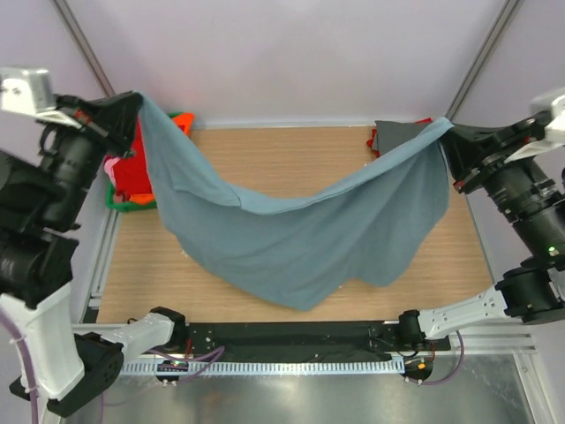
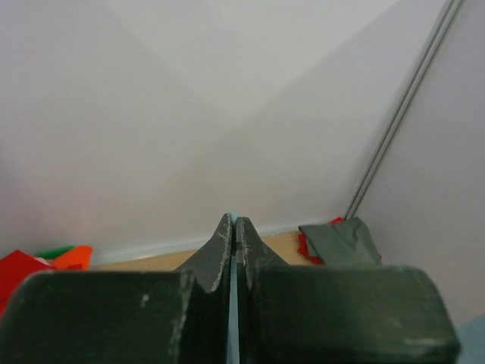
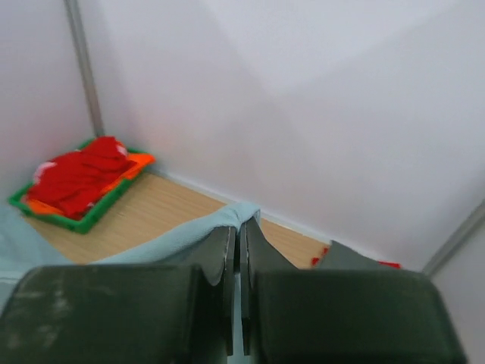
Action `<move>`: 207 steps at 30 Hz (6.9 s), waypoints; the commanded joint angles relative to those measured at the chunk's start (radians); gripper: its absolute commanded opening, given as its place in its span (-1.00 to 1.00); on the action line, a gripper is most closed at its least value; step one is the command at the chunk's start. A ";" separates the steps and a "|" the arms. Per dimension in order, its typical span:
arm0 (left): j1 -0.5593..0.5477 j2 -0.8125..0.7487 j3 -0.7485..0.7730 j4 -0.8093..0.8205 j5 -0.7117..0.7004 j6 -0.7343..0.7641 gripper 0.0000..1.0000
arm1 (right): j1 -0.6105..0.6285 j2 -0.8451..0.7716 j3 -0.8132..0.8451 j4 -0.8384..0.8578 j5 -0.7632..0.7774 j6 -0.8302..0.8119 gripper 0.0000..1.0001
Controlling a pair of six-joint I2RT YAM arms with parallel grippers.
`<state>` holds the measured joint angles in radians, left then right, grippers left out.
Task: Fold and stack the t-shirts
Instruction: Flatten the tshirt out
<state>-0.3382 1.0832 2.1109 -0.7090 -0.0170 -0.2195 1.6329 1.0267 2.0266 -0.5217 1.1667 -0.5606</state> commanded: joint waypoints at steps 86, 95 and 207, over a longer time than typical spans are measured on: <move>0.110 1.043 0.196 -0.167 0.025 -0.192 0.99 | -1.489 1.001 0.164 -0.309 -0.766 0.803 0.82; -0.028 0.664 -0.299 -0.100 -0.063 -0.254 0.99 | -1.401 0.586 -0.276 -0.259 -0.795 0.852 0.92; 0.005 -0.522 -1.267 -0.072 -0.058 -0.393 0.90 | -0.941 1.741 0.523 0.230 -0.892 0.737 -0.09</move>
<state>-0.3317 0.5724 0.8452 -0.8196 -0.0814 -0.6201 0.6868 2.8017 2.5507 -0.2840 0.2447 0.2001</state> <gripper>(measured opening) 0.954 0.469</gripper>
